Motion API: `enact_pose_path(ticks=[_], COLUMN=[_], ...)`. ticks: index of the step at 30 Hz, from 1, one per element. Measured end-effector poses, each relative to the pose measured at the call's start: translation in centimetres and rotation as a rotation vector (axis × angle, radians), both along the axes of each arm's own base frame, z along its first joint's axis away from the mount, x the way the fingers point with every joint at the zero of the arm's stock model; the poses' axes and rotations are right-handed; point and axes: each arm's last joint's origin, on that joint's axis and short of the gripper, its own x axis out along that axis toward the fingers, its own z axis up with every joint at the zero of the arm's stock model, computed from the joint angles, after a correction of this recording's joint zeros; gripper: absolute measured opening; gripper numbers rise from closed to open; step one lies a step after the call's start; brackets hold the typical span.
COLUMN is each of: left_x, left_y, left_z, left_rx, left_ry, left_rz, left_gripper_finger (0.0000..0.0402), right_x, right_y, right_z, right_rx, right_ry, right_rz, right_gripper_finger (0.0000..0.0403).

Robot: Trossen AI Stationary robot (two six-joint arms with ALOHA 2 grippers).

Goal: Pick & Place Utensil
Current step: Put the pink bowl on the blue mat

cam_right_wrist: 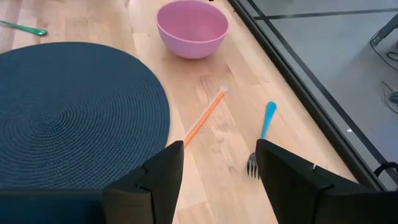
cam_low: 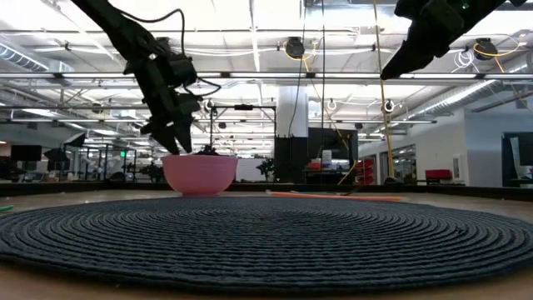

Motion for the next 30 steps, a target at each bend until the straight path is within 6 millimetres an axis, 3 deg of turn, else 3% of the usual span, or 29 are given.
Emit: enact_pose_path(ticks=[15,30], left_x=[0.5,0.8], left_y=[-1.1,-1.8], left_z=[-0.7,-0.8], left_rx=[-0.12,-0.129], left_ry=[0.005,0.044], left_rz=[-0.028,-0.049], left_gripper_finger=[0.0246,0.0181], right_x=[0.0,0.0], right_y=[0.0,0.0], right_z=[0.0,0.0], right_rx=[-0.002,-0.003], right_ry=[0.004,-0.004], right_rz=[0.002,0.003], right_gripper_finger=[0.0199,0.0199])
